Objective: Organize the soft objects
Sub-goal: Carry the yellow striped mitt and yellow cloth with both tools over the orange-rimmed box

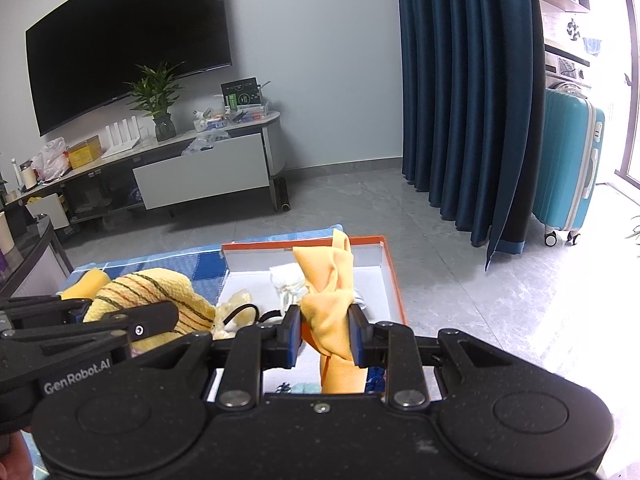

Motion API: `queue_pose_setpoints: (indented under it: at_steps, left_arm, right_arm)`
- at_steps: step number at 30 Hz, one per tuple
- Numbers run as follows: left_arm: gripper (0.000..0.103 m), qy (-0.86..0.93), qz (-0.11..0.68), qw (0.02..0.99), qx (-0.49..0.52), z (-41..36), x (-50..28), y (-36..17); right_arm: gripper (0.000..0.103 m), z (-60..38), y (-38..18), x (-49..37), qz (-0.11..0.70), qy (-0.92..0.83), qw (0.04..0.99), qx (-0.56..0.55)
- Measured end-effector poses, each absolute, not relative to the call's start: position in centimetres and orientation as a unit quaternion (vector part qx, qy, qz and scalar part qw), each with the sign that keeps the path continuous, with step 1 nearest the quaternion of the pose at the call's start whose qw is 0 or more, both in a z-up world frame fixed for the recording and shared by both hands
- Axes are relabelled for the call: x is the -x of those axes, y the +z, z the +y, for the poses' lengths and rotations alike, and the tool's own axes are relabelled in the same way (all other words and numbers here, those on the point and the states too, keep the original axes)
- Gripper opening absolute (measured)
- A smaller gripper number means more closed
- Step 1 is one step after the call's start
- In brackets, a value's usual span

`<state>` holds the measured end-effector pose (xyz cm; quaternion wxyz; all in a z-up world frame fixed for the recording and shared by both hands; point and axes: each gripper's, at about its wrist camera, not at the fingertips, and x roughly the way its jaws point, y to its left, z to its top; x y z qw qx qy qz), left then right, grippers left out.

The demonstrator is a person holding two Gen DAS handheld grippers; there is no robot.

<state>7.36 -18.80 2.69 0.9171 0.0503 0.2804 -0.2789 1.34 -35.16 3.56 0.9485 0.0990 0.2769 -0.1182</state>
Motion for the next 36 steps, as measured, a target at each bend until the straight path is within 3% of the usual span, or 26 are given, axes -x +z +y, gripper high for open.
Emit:
queue_pose_setpoints:
  at_steps: [36]
  left_arm:
    - [0.024, -0.292, 0.299, 0.907, -0.054, -21.7, -9.5, 1.9]
  right_arm:
    - [0.031, -37.3, 2.5, -5.3, 0.297, -0.113, 0.944, -0.091]
